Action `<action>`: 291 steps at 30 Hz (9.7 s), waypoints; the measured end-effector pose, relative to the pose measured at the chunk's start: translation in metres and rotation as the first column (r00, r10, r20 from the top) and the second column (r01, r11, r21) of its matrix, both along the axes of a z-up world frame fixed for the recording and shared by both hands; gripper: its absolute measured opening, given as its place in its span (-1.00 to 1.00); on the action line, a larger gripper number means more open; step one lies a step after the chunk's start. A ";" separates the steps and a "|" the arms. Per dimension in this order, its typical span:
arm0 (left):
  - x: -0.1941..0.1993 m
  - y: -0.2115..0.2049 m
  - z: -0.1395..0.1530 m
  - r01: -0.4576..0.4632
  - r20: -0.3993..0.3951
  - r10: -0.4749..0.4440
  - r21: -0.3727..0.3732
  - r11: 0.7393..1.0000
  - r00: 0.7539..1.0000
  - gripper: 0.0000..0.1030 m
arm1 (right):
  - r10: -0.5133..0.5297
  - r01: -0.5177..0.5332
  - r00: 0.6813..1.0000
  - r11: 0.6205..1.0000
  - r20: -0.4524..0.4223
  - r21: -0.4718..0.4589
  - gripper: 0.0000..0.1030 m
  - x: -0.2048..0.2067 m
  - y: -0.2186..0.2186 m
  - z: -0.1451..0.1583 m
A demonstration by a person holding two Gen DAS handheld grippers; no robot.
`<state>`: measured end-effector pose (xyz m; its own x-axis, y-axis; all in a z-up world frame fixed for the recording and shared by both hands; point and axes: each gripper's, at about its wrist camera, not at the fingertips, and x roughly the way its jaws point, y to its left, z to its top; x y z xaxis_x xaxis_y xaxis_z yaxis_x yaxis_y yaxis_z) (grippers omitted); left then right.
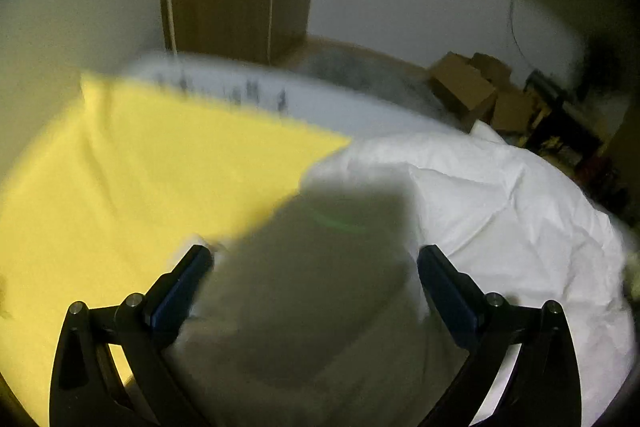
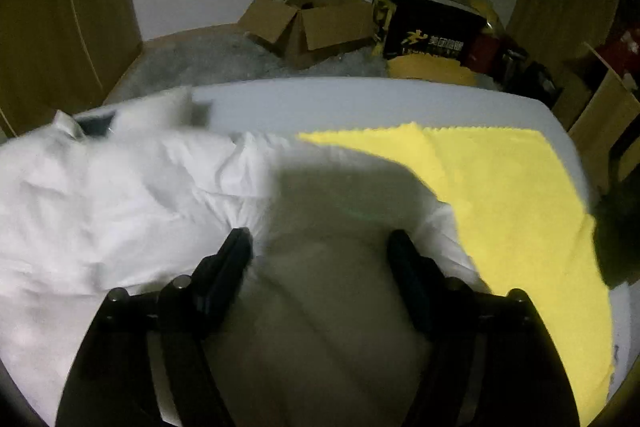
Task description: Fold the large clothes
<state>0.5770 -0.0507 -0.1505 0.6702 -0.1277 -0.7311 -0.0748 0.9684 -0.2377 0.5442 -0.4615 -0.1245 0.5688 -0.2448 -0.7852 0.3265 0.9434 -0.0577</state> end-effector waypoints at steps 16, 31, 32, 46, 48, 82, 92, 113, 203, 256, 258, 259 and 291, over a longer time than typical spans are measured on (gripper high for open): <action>0.013 -0.001 -0.018 -0.004 -0.001 0.004 -0.039 0.999 1.000 0.99 | 0.045 -0.046 0.999 0.995 0.012 0.084 0.59 0.015 0.001 -0.032; 0.015 -0.002 -0.019 -0.005 -0.008 0.004 -0.033 0.999 1.000 0.99 | 0.045 -0.045 0.999 0.996 0.008 0.070 0.59 0.021 -0.002 -0.035; 0.015 -0.001 -0.020 -0.005 -0.008 0.004 -0.035 0.999 1.000 0.99 | 0.045 -0.045 0.999 0.996 0.009 0.070 0.59 0.021 -0.002 -0.035; -0.008 -0.002 0.016 0.018 0.046 -0.019 0.006 1.000 0.999 0.99 | 0.009 -0.016 0.998 0.992 0.057 0.127 0.46 0.009 -0.005 -0.003; -0.029 -0.018 0.035 0.001 0.115 -0.009 0.067 0.998 0.993 0.99 | -0.009 -0.026 0.984 0.981 0.177 0.193 0.46 -0.012 0.012 0.029; -0.029 -0.067 -0.011 0.001 0.043 -0.009 0.190 0.982 0.999 0.99 | 0.201 -0.202 0.979 0.979 0.034 0.034 0.58 0.022 0.164 -0.038; -0.086 0.069 0.058 0.148 0.068 -0.134 -0.286 0.947 0.989 0.99 | 0.262 -0.293 0.954 0.919 0.145 0.265 0.71 -0.012 0.131 0.010; -0.110 0.122 -0.054 0.032 -0.209 -0.271 -0.735 0.678 0.940 0.99 | 0.372 -0.498 0.830 0.830 0.415 0.253 1.00 -0.243 0.142 0.104; -0.077 0.103 -0.004 0.164 -0.135 -0.265 -0.504 0.848 0.955 -0.65 | 0.208 -0.233 0.972 0.922 0.112 0.309 -0.12 -0.132 0.135 0.023; -0.179 -0.274 0.119 0.401 0.162 -0.400 0.029 0.916 0.902 -0.62 | -0.225 -0.119 0.905 0.682 0.362 0.722 0.28 -0.288 -0.155 -0.036; -0.185 -0.309 0.097 0.439 0.132 -0.446 0.080 0.895 0.885 -0.60 | -0.250 -0.116 0.901 0.649 0.354 0.752 0.30 -0.292 -0.170 -0.048; -0.187 -0.321 0.086 0.456 0.119 -0.465 0.099 0.884 0.877 -0.56 | -0.263 -0.113 0.901 0.623 0.344 0.774 0.30 -0.293 -0.174 -0.058; -0.316 -0.127 0.123 0.607 0.367 -0.623 0.175 0.776 0.691 0.99 | 0.012 -0.273 0.886 0.821 0.464 0.501 0.56 -0.263 -0.091 0.059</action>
